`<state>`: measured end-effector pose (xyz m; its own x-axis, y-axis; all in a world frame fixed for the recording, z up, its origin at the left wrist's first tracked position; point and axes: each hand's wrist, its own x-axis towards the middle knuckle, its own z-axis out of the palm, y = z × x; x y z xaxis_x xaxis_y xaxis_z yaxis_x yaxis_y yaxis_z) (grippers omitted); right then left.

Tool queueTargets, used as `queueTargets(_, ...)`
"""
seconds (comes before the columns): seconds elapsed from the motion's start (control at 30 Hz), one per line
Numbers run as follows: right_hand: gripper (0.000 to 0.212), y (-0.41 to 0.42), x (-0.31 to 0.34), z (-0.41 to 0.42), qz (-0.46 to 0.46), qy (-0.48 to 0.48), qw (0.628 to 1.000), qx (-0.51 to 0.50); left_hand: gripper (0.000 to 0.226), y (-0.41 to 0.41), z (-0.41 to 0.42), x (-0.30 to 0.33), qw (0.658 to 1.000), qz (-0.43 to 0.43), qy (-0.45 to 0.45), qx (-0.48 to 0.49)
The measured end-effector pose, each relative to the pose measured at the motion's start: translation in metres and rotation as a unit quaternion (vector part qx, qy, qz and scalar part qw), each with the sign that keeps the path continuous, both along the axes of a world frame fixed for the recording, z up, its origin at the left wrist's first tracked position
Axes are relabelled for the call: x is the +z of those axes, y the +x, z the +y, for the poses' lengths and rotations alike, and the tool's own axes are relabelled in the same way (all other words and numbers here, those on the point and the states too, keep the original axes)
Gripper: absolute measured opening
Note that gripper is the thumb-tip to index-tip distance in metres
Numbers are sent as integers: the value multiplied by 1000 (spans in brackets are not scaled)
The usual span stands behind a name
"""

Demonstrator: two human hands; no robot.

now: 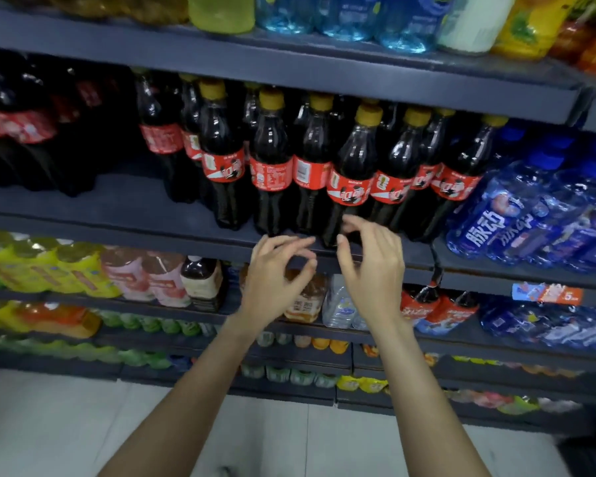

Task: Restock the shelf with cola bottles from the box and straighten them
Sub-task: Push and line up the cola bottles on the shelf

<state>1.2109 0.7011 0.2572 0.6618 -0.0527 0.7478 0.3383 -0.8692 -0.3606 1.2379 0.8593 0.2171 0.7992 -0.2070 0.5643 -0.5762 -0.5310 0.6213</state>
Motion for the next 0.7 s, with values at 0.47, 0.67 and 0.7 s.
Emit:
queueTargets(0.47, 29, 48, -4, 225, 50, -84, 970, 224, 40, 13, 309, -3, 975, -25, -14, 222)
queueTargets(0.67, 33, 101, -16, 317, 60, -127, 985, 101, 53, 86, 388, -3, 986, 3, 14, 163)
queueTargets(0.7, 33, 107, -17, 328, 58, -127, 987, 82, 54, 96, 396, -1, 987, -10, 16, 157)
